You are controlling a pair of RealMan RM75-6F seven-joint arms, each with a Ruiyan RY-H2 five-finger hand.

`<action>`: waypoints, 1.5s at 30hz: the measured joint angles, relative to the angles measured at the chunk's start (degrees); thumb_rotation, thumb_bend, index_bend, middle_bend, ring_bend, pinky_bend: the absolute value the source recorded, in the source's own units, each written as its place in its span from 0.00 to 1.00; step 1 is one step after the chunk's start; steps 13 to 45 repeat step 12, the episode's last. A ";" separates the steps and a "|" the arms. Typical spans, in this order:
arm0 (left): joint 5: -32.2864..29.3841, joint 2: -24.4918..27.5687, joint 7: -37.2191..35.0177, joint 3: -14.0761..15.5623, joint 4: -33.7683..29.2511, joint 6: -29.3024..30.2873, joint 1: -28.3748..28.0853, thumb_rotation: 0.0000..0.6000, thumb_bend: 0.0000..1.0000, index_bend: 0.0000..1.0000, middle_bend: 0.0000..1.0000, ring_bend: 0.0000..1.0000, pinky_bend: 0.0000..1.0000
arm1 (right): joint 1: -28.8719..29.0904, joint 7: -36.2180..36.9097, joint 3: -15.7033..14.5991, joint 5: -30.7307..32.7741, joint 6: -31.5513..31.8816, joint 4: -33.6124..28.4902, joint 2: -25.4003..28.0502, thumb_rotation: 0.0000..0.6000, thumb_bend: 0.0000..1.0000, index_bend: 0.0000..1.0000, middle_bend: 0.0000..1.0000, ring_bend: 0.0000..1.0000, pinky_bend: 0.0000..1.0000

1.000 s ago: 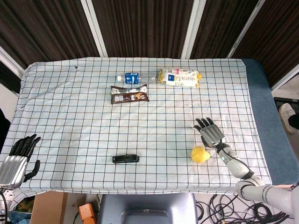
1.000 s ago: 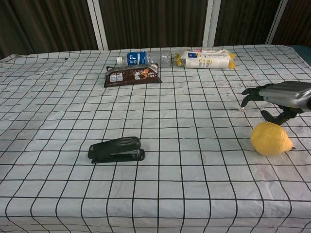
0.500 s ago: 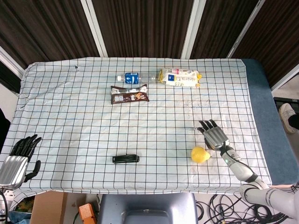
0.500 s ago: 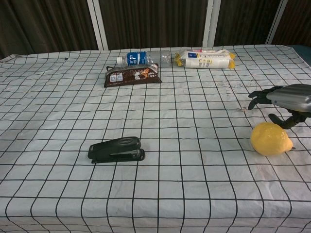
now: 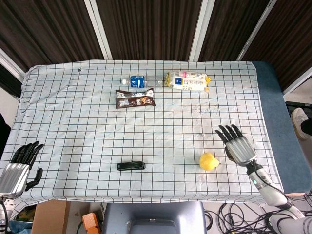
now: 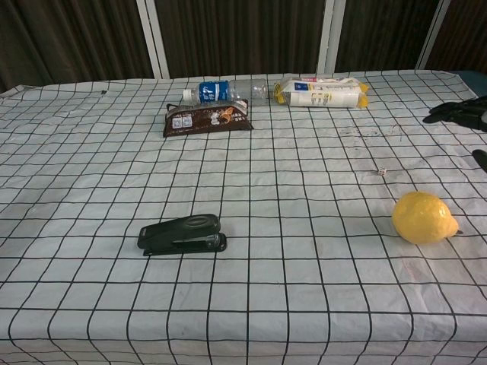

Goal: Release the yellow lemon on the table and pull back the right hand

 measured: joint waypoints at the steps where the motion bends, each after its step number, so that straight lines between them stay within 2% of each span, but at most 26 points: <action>1: -0.02 -0.01 0.00 -0.03 0.02 0.14 0.05 1.00 0.52 0.00 0.02 0.03 0.10 | -1.34 -0.20 -0.60 -1.05 2.38 -1.18 0.97 1.00 0.59 0.00 0.00 0.00 0.00; 3: 0.08 -0.09 -0.04 -0.06 0.04 0.59 0.19 1.00 0.51 0.00 0.02 0.03 0.10 | -3.85 -0.51 -1.72 -2.82 6.68 -2.81 2.32 1.00 0.57 0.00 0.00 0.00 0.00; 10: 1.55 -0.39 0.22 0.23 0.14 2.02 0.61 1.00 0.51 0.00 0.02 0.03 0.10 | -17.57 -0.75 -5.53 -10.25 30.57 -4.72 4.43 1.00 0.55 0.00 0.00 0.00 0.00; 12: 1.67 -0.35 0.26 0.32 0.07 2.08 0.68 1.00 0.51 0.00 0.02 0.03 0.10 | -18.94 -0.67 -5.89 -10.96 33.72 -4.81 4.64 1.00 0.55 0.00 0.00 0.00 0.00; 45: 1.67 -0.35 0.26 0.32 0.07 2.08 0.68 1.00 0.51 0.00 0.02 0.03 0.10 | -18.94 -0.67 -5.89 -10.96 33.72 -4.81 4.64 1.00 0.55 0.00 0.00 0.00 0.00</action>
